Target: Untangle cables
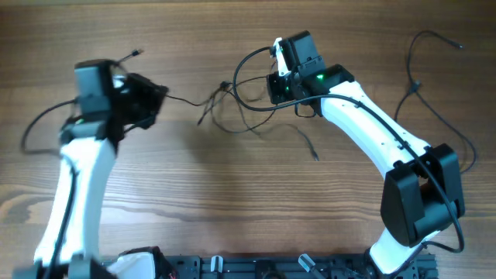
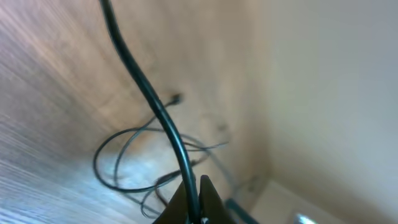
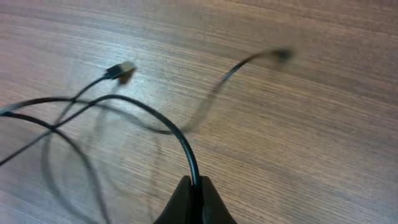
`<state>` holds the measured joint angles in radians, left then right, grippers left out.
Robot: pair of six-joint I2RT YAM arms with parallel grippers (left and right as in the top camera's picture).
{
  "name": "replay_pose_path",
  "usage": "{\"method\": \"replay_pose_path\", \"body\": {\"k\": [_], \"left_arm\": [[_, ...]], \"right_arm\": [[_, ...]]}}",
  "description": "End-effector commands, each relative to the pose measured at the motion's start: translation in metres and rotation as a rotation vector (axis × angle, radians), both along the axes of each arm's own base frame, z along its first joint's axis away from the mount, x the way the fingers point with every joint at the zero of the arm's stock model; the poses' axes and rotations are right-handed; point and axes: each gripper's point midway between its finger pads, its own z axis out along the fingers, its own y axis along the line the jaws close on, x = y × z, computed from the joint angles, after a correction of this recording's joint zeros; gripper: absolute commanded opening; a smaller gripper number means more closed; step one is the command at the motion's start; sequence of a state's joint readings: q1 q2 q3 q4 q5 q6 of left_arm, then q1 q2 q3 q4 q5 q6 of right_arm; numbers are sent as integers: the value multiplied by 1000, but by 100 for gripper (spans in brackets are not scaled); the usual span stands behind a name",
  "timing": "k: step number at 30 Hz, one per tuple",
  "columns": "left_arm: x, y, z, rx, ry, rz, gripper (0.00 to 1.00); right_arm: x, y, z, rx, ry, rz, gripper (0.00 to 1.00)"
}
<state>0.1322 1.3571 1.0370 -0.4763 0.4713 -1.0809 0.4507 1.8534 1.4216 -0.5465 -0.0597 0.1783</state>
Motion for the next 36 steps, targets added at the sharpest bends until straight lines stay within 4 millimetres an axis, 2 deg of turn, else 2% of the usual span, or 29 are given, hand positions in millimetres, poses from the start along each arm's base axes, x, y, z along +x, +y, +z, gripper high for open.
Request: {"method": "replay_pose_path", "body": {"k": [1, 4, 9, 12, 14, 15, 17, 20, 22, 25, 28, 31, 36], "left_arm": [[-17, 30, 64, -5, -187, 37, 4], [-42, 66, 110, 33, -321, 152, 4], [-78, 110, 151, 110, -445, 327, 4], [-90, 126, 159, 114, -465, 402, 4], [-89, 128, 159, 100, -460, 417, 4], [-87, 129, 155, 93, -448, 415, 4], [-83, 129, 146, 78, -417, 410, 4], [-77, 127, 120, 45, -319, 392, 4], [-72, 123, 102, 60, -263, 339, 4], [-63, 108, 71, 66, -168, 249, 4], [-55, 90, 19, 113, 11, 150, 4], [-50, 64, -37, 164, 206, 42, 4], [-46, 50, -77, 295, 328, -29, 4]], "right_arm": [[-1, 1, -12, 2, 24, -2, 4], [2, -4, -12, -23, 12, -21, 4], [14, -27, -11, -119, -41, -133, 4], [25, -46, -13, -188, -89, -246, 4], [32, -52, -19, -222, -109, -278, 5], [37, -53, -28, -236, -113, -287, 5], [40, -50, -44, -231, -94, -285, 5], [27, -27, -85, -146, 36, -212, 4], [22, -20, -97, -121, 78, -184, 4], [24, -19, -95, -117, 69, -185, 4], [24, -19, -95, -117, 69, -185, 4], [24, -19, -95, -117, 69, -184, 4], [24, -19, -95, -119, 69, -182, 4]]}}
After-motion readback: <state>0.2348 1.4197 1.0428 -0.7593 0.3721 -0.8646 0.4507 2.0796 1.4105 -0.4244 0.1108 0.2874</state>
